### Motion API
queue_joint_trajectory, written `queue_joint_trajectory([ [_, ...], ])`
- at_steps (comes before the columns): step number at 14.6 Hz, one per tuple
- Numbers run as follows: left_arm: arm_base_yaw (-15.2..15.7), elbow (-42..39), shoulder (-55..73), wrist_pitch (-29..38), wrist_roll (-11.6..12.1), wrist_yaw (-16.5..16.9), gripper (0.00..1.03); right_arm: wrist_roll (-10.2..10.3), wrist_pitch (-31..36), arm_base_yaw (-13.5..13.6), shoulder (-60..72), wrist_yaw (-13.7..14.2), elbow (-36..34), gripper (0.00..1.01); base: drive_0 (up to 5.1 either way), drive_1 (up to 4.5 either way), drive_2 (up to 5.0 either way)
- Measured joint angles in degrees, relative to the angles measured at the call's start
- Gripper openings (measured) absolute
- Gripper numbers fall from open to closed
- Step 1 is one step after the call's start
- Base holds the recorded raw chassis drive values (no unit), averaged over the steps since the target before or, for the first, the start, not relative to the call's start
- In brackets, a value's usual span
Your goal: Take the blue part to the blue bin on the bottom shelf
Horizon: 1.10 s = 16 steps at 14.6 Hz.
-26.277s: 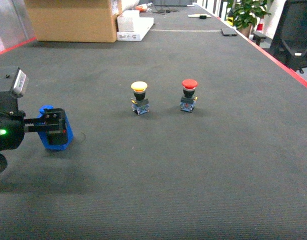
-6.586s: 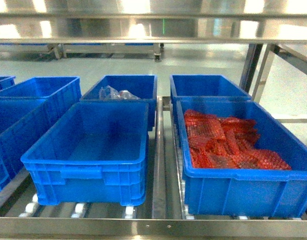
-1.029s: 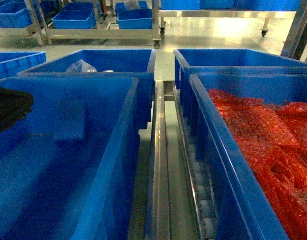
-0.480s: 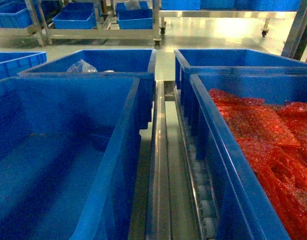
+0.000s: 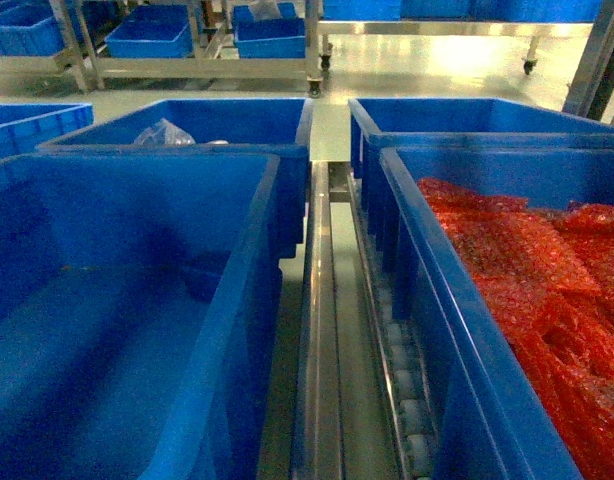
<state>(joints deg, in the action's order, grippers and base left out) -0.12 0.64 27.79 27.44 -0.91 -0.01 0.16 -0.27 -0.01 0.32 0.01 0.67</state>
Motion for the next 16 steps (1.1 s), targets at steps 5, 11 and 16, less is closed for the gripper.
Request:
queue_joint_trajectory([
  [5, 0.00, 0.00, -7.96, -7.54, 0.00, 0.00, 0.02, 0.00, -0.02, 0.00, 0.00, 0.00, 0.00, 0.98, 0.0, 0.00, 0.0],
  [11, 0.00, 0.00, -15.23, -14.73, 0.00, 0.00, 0.02, 0.00, -0.02, 0.00, 0.00, 0.00, 0.00, 0.98, 0.0, 0.00, 0.0],
  [16, 0.00, 0.02, -25.49, -28.20, 0.02, 0.13, 0.02, 0.00, -0.07, 0.00, 0.00, 0.02, 0.00, 0.98, 0.0, 0.00, 0.0],
])
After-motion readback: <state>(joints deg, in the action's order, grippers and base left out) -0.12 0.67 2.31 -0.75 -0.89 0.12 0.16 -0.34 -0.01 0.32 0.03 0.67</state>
